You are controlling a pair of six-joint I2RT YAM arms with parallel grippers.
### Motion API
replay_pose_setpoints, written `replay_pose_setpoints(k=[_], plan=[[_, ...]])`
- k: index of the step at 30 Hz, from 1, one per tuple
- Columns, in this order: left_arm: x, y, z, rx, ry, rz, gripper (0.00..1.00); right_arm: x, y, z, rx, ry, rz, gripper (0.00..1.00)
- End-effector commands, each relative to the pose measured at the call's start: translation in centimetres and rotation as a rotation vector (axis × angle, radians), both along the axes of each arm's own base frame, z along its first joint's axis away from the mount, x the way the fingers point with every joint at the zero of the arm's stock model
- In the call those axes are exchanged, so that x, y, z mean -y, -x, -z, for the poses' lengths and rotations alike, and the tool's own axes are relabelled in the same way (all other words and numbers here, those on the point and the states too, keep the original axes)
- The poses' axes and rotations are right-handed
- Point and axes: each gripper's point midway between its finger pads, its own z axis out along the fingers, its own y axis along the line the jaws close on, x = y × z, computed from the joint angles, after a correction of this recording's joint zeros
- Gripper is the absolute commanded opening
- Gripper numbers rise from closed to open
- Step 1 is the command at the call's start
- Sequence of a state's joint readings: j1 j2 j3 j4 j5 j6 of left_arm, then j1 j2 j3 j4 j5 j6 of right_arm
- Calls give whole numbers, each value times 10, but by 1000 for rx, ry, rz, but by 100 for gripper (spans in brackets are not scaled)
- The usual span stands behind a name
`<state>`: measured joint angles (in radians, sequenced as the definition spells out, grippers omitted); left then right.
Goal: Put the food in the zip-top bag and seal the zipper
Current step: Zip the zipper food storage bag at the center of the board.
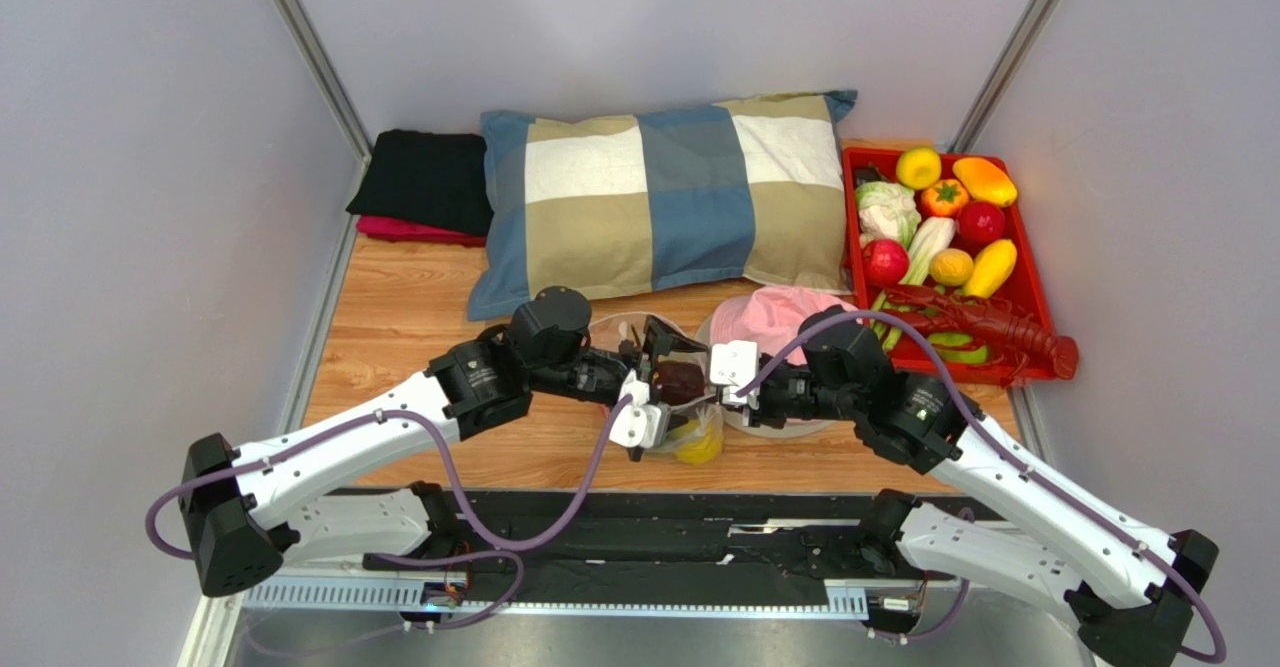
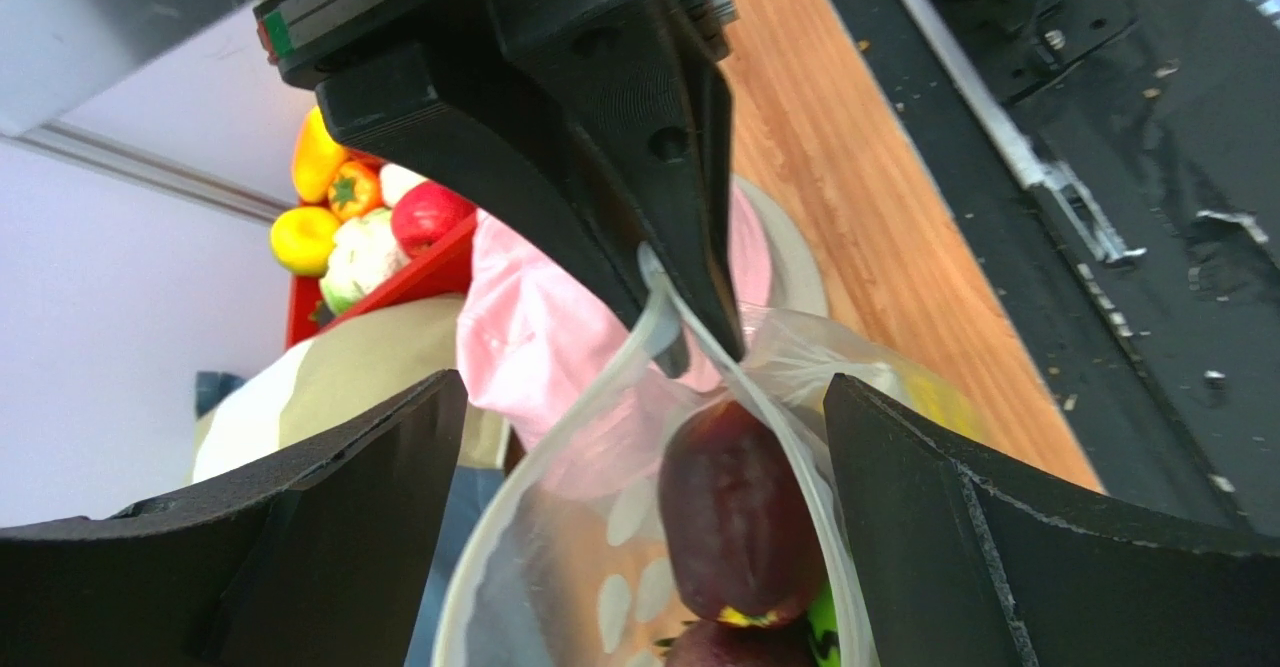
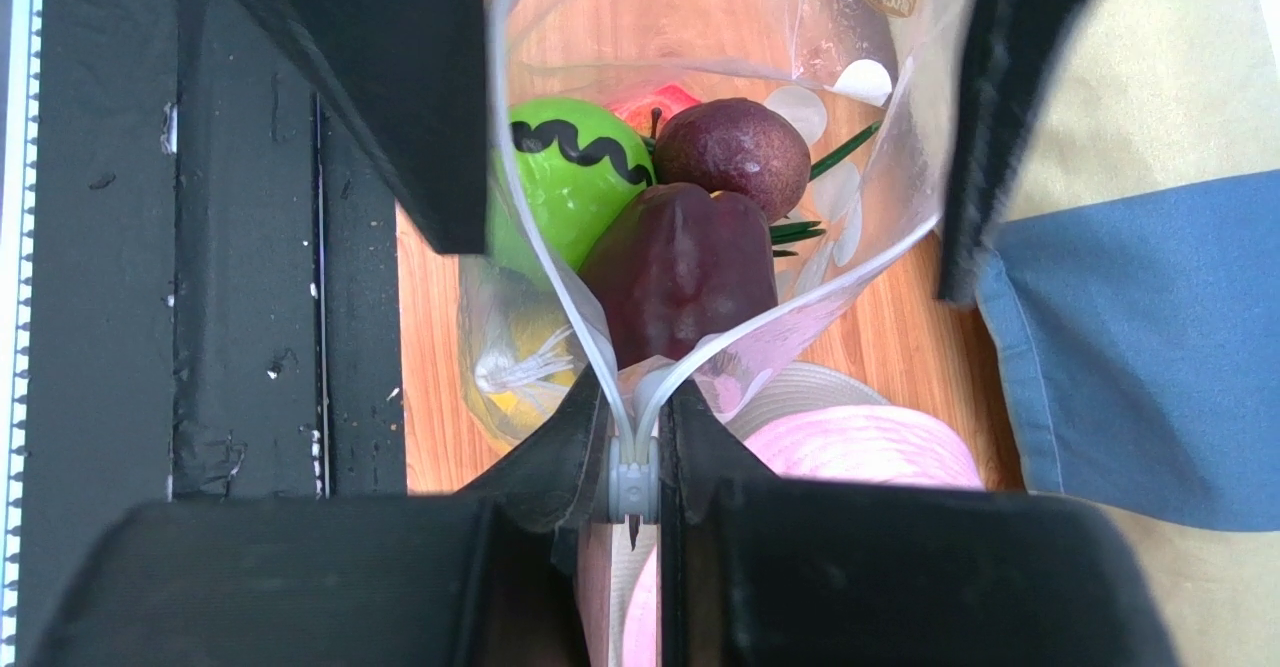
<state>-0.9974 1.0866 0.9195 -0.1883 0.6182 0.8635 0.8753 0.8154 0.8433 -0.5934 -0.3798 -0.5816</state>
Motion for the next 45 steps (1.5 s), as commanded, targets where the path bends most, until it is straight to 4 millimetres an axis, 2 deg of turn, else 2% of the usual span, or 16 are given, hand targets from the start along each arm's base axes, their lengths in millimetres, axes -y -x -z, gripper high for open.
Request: replay_pose_setpoints(k=[1, 2, 5, 6, 8, 12, 16, 18, 21, 22, 23, 29, 34, 40, 45], plan=[[20, -18, -21, 133, 56, 4, 96, -3, 1, -14, 66, -36, -46, 0], [21, -19, -19, 136, 46, 6, 94, -3, 2, -12, 67, -31, -54, 0], [22, -23, -6, 121, -15, 7, 79, -3, 2, -15, 94, -28, -72, 0], [21, -22, -5, 113, -26, 6, 71, -2, 0, -15, 103, -24, -70, 0], [19, -23, -1, 99, -44, -6, 60, -1, -1, -15, 129, -10, -81, 0], [8, -22, 11, 54, -89, -47, 23, 1, -2, -16, 184, 7, -109, 0], [-4, -24, 18, -22, -128, -118, 0, -2, -6, -23, 226, 0, -122, 0], [-10, -23, 22, -85, -142, -153, 0, -4, -9, -28, 226, -11, -101, 8], [-18, -27, 15, -156, -115, -224, 0, -6, -20, -35, 190, -36, -16, 41], [-23, -30, 11, -174, -97, -256, 0, -6, -22, -36, 176, -43, 6, 56], [-24, -32, 6, -189, -71, -277, 0, -6, -23, -36, 162, -51, 28, 59], [-32, -39, -2, -311, -16, -394, 0, -5, -13, -29, 26, -140, 93, 59], [-35, -39, -6, -402, 28, -446, 0, -14, -23, -41, -57, -268, 195, 61], [-41, -39, -9, -433, 70, -480, 0, -16, -40, -31, -209, -302, 277, 57], [-42, -36, -8, -436, 96, -470, 0, -27, -33, -29, -301, -321, 232, 54]])
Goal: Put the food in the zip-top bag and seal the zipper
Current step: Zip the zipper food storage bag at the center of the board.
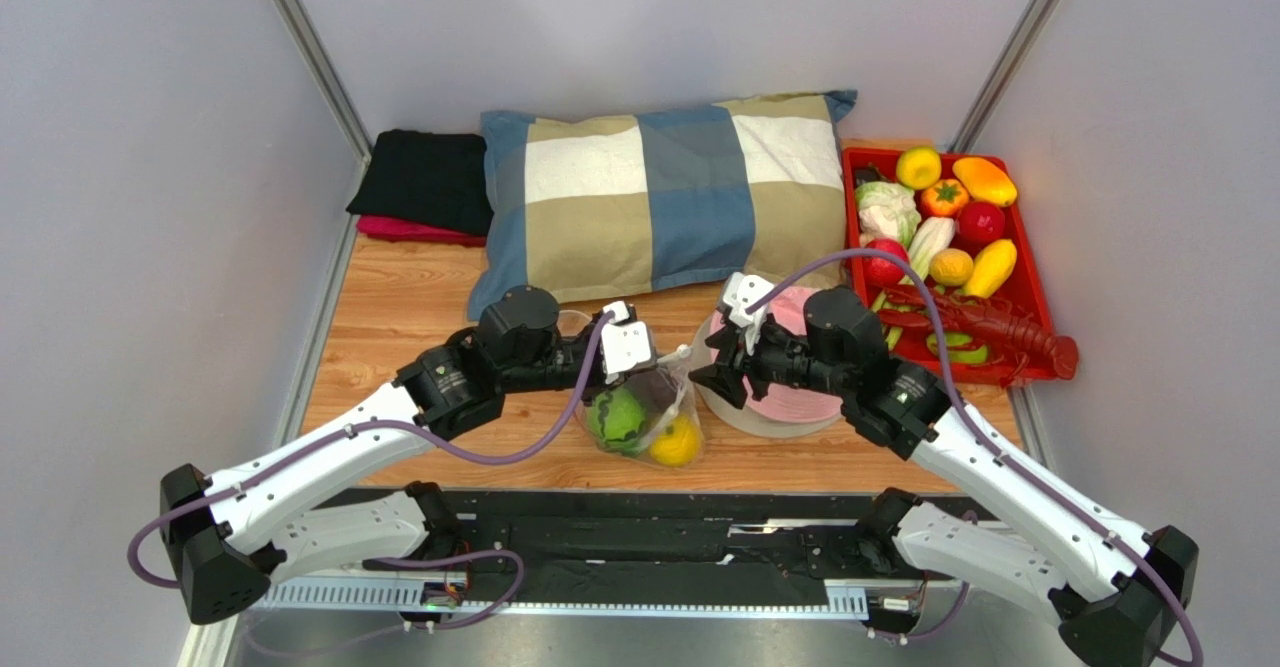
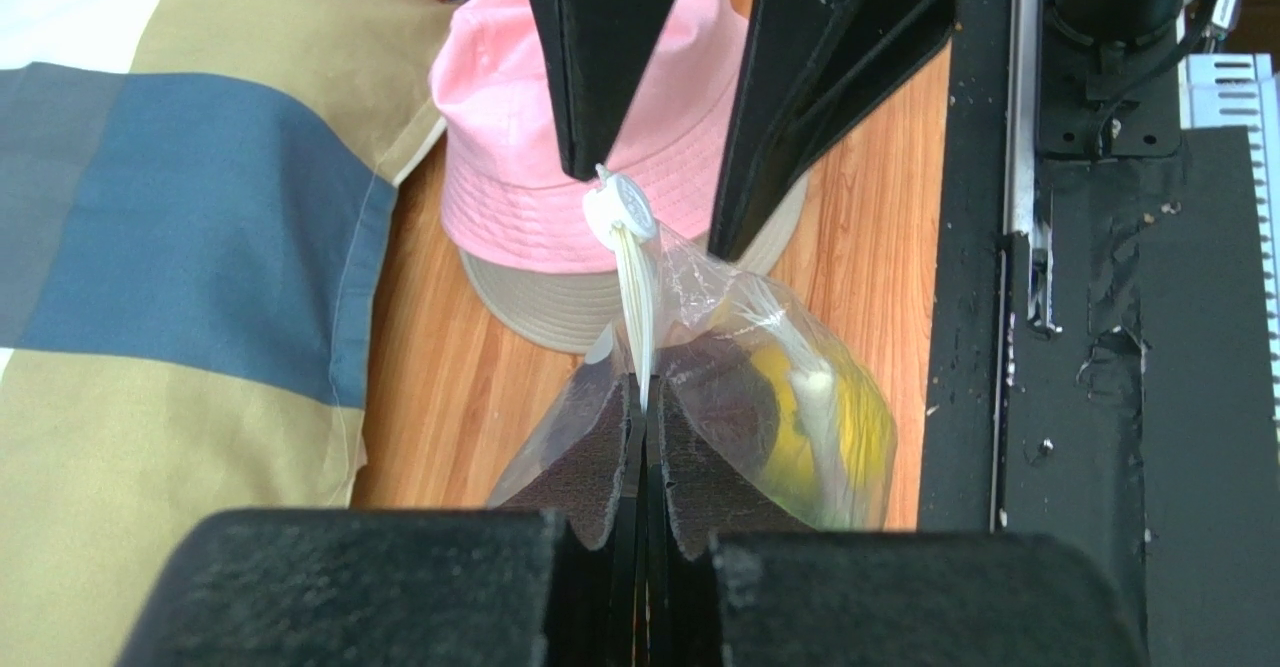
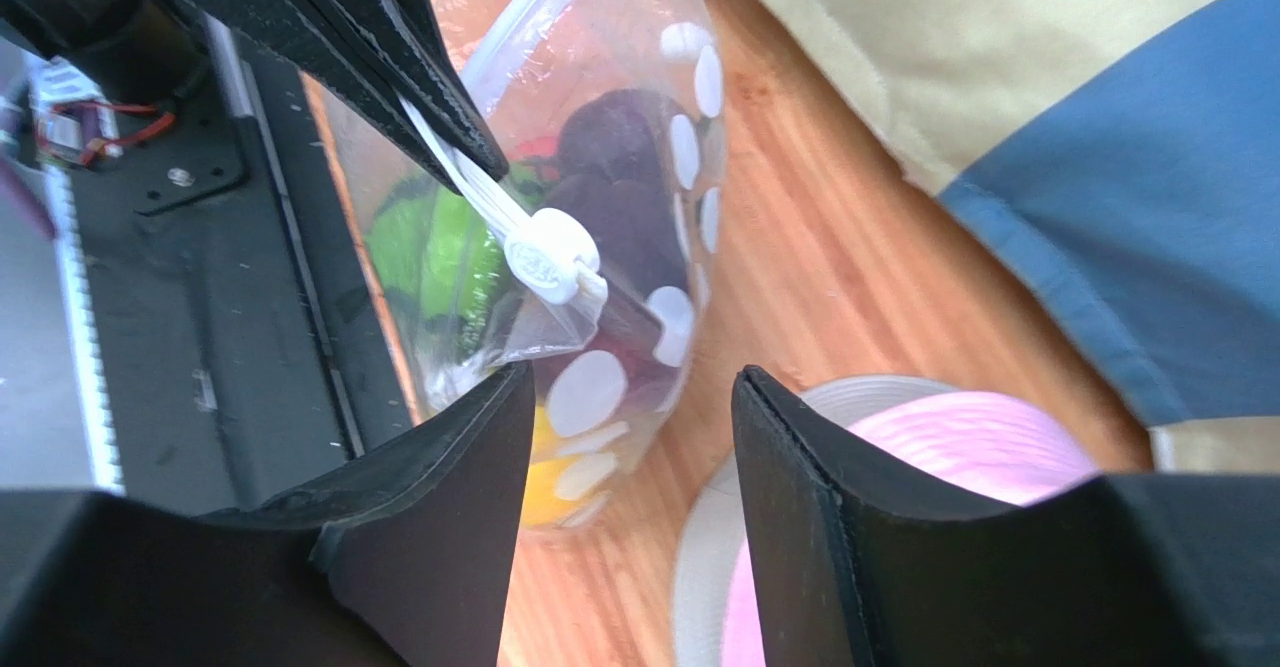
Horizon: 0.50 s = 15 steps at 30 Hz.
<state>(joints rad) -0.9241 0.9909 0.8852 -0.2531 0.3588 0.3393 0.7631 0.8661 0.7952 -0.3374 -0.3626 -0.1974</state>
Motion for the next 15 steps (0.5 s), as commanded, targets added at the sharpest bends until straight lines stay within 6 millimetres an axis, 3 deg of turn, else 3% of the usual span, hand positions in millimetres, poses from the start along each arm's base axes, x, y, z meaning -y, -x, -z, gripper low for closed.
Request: replay_pose_setpoints(k=[1, 5, 8, 11, 15], plan=[[2, -1, -21, 12, 103, -22, 0, -18, 7, -20, -52, -130, -50, 55], [2, -1, -21, 7, 117, -26, 0, -25, 5, -21, -55, -165, -60, 52], [1, -2, -19, 2, 113, -34, 0, -28, 6, -20, -62, -157, -80, 39], [1, -2, -18, 1, 115, -31, 0, -28, 9, -18, -64, -156, -97, 32], [2, -3, -19, 5, 120, -30, 0, -30, 12, -21, -67, -165, -116, 35]])
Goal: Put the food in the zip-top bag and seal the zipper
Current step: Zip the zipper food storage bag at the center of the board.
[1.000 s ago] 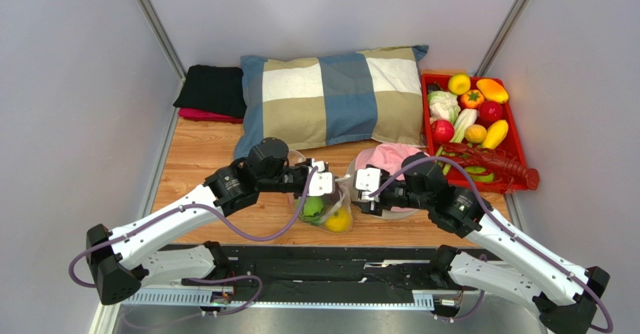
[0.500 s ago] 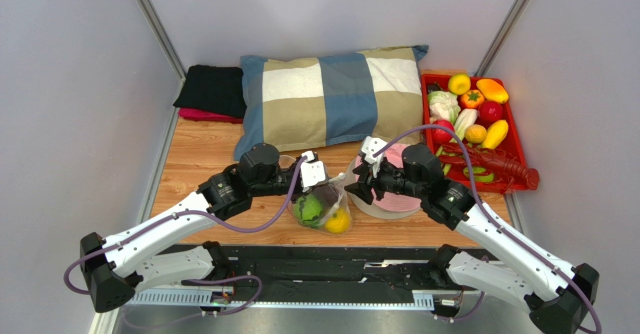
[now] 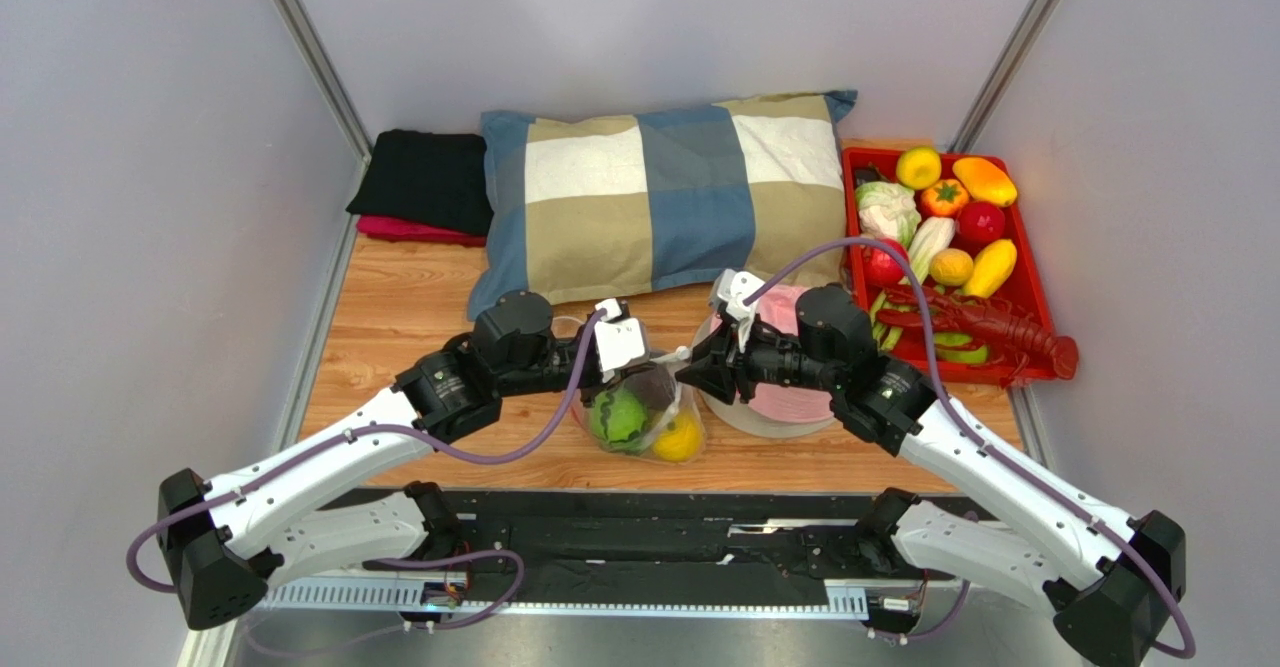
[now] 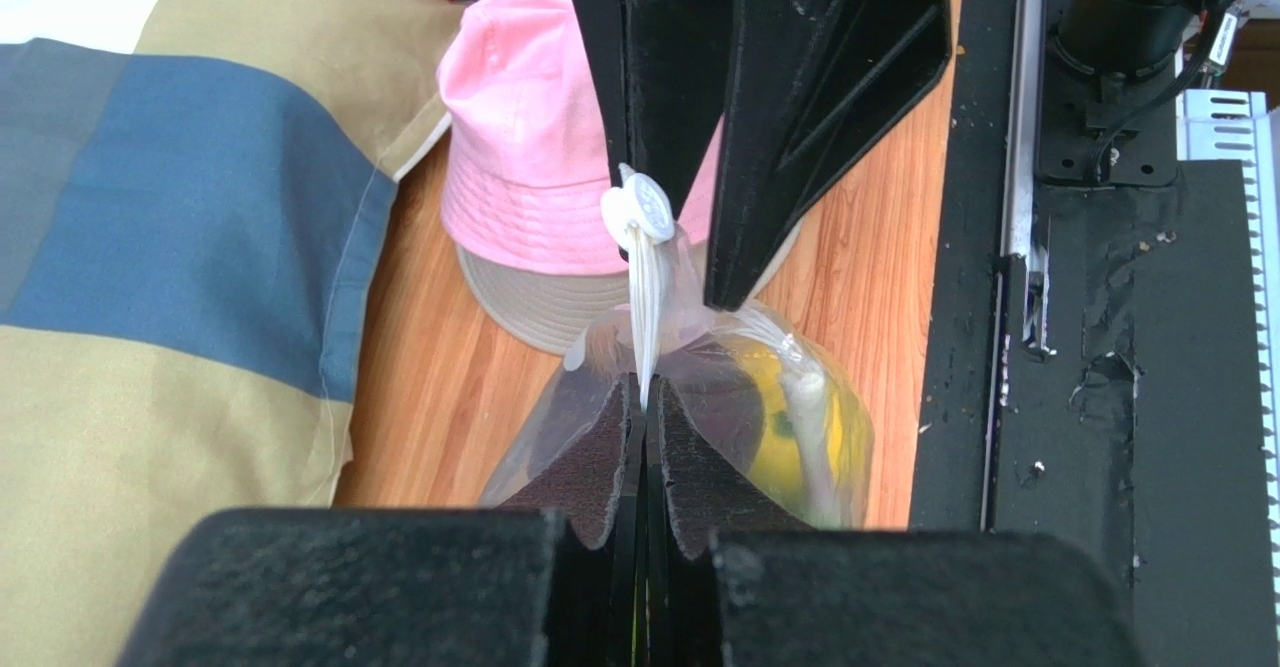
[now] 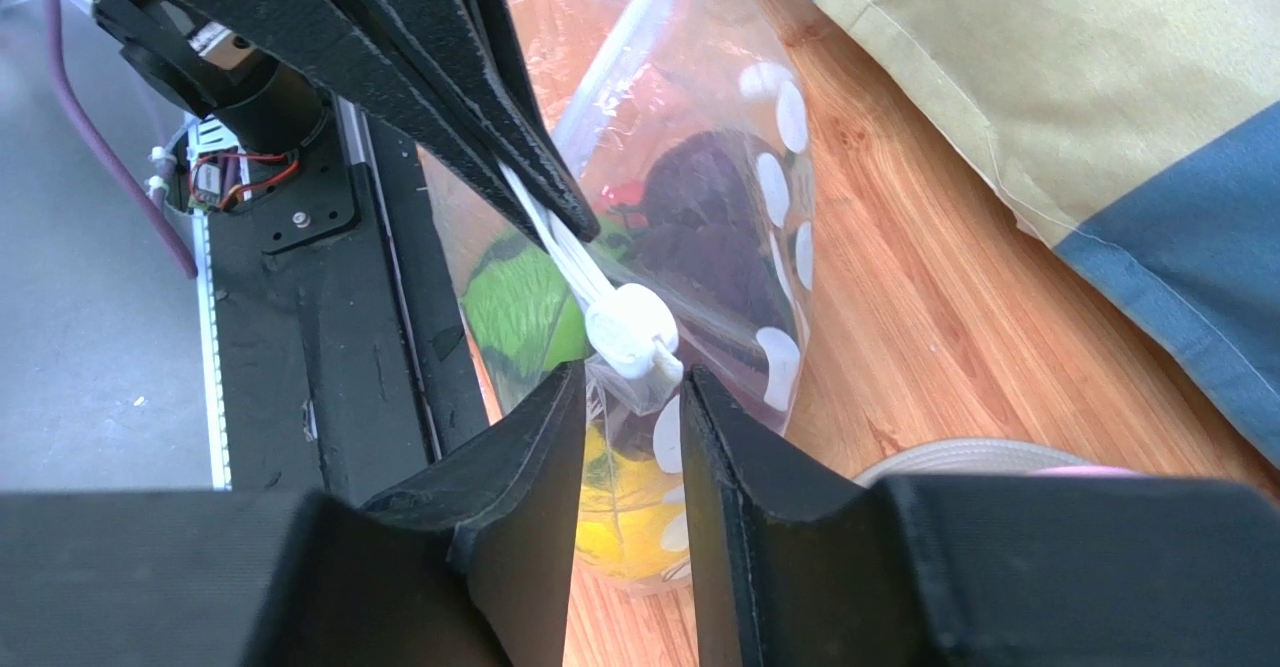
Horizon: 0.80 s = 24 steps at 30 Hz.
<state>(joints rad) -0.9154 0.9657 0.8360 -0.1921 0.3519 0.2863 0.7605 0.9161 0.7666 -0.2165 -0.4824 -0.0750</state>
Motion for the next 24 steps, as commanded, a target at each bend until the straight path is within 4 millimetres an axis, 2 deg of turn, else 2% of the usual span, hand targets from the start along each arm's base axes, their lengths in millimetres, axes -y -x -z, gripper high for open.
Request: replay_pose_setpoints(k=[1, 4, 10, 17, 24], plan=[[4, -2, -23, 32, 81, 0, 0, -8, 3, -22, 39, -71, -44, 36], [3, -4, -24, 31, 85, -4, 0, -7, 8, -23, 43, -76, -64, 40], [-1, -7, -27, 21, 94, -15, 0, 8, 8, -21, 58, -41, -23, 63], [0, 6, -37, 29, 135, 52, 0, 6, -4, -17, 56, -33, 13, 62], [-1, 14, -41, 45, 155, 89, 0, -4, -7, -25, 81, -53, -28, 58]])
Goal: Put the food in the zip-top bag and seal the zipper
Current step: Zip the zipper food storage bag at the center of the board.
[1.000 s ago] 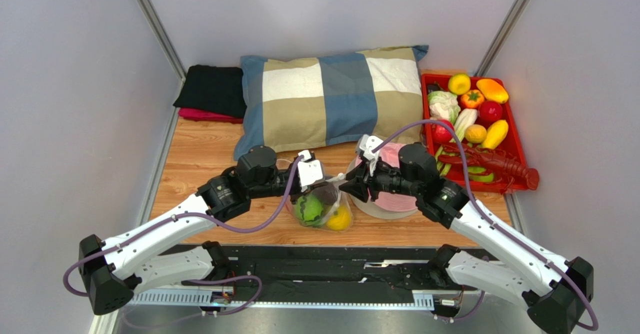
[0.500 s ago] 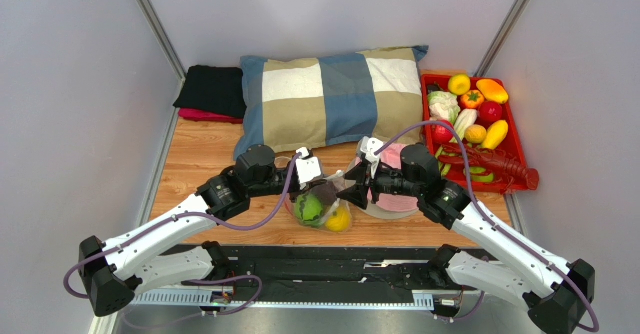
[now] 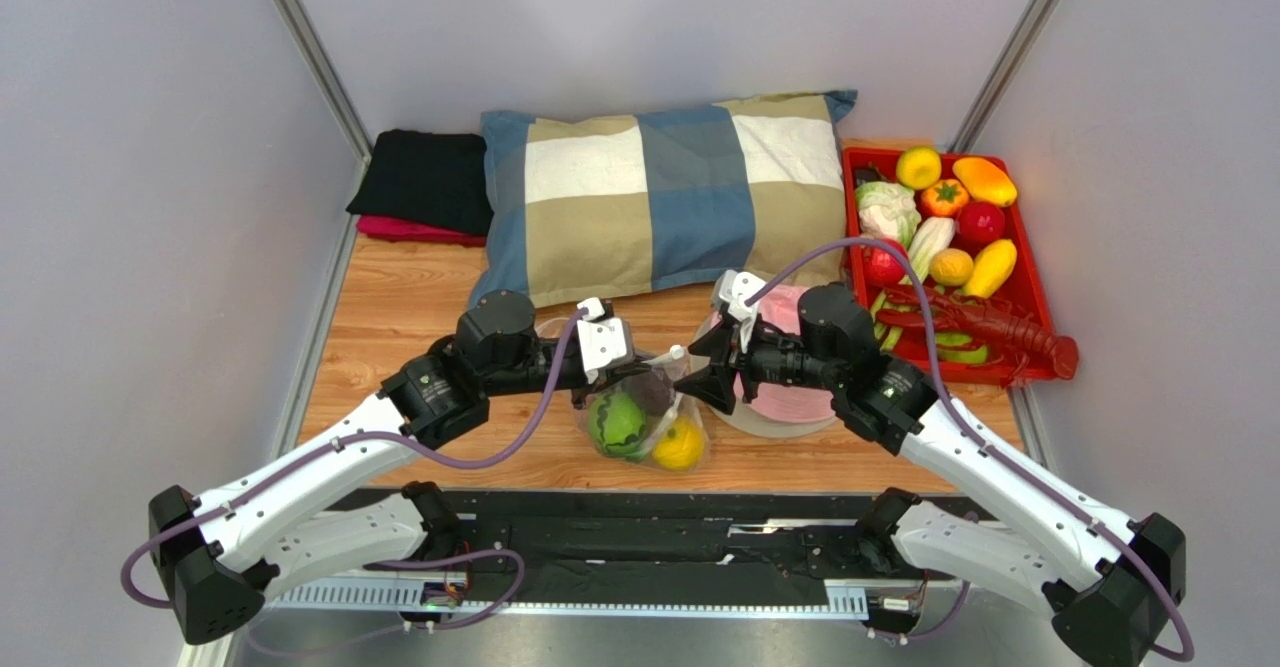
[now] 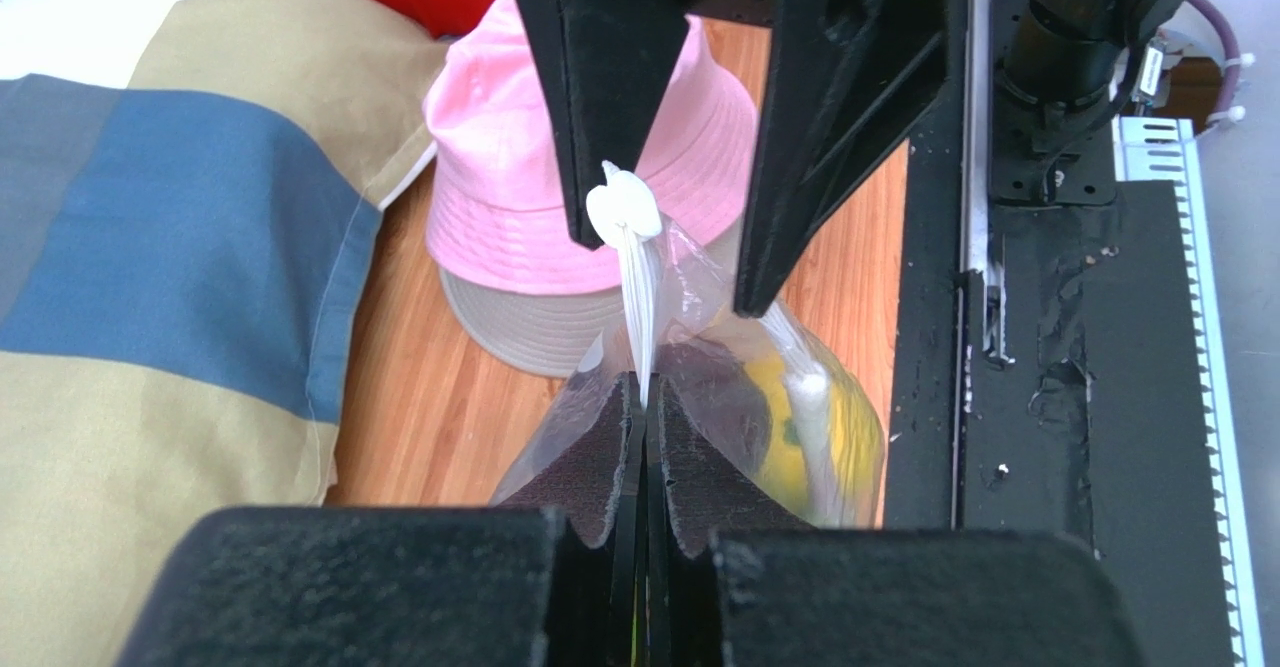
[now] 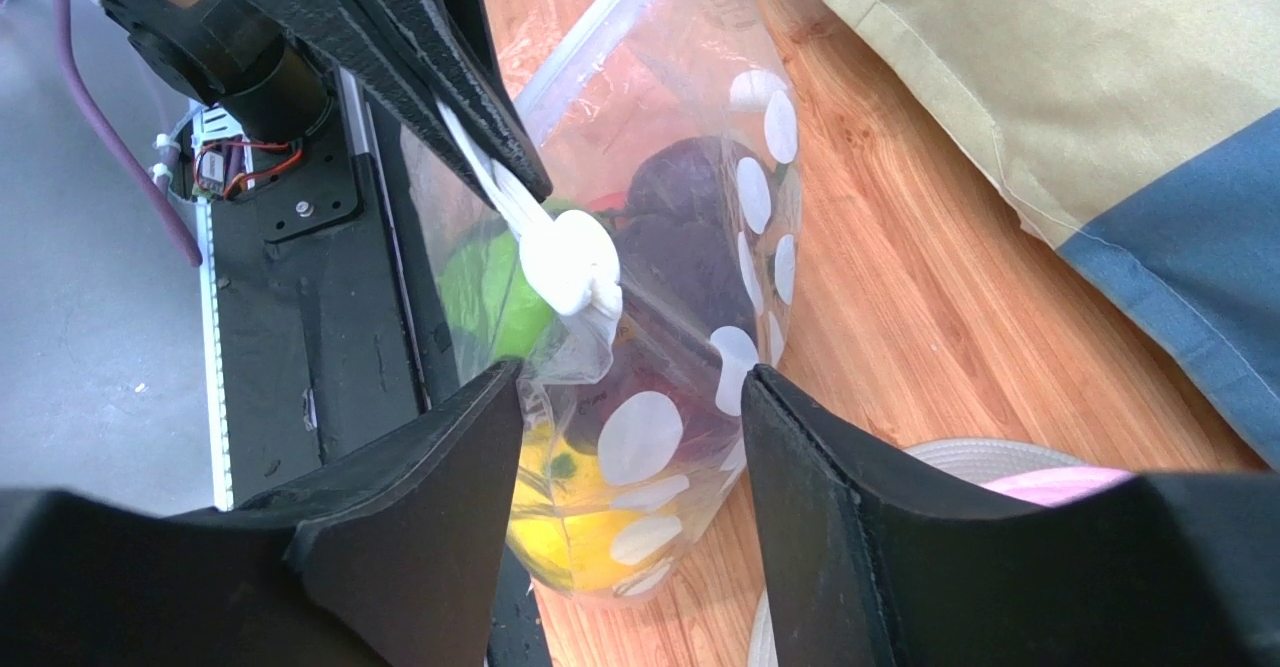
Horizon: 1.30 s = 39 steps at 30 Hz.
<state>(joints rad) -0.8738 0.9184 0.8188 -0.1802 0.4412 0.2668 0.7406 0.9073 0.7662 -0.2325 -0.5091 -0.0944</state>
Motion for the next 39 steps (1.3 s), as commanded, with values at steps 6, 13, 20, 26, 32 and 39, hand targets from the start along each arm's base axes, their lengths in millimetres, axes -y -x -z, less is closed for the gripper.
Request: replay_pose_setpoints(k=[6, 13, 20, 26, 32, 39], plan=[[5, 6, -29, 52, 100, 43, 0, -15, 1, -33, 35, -92, -71, 54], [5, 8, -29, 56, 103, 57, 0, -19, -1, -35, 22, -103, -73, 39], [4, 17, -25, 36, 90, 98, 0, -17, 0, -43, 48, -113, -71, 39], [5, 19, -29, 42, 102, 107, 0, -14, -3, -41, 94, -96, -69, 50], [4, 15, -31, 29, 107, 84, 0, -16, 6, -41, 91, -106, -114, 21], [6, 11, -28, -1, 91, 66, 2, -14, 10, -49, 148, -121, -140, 0]])
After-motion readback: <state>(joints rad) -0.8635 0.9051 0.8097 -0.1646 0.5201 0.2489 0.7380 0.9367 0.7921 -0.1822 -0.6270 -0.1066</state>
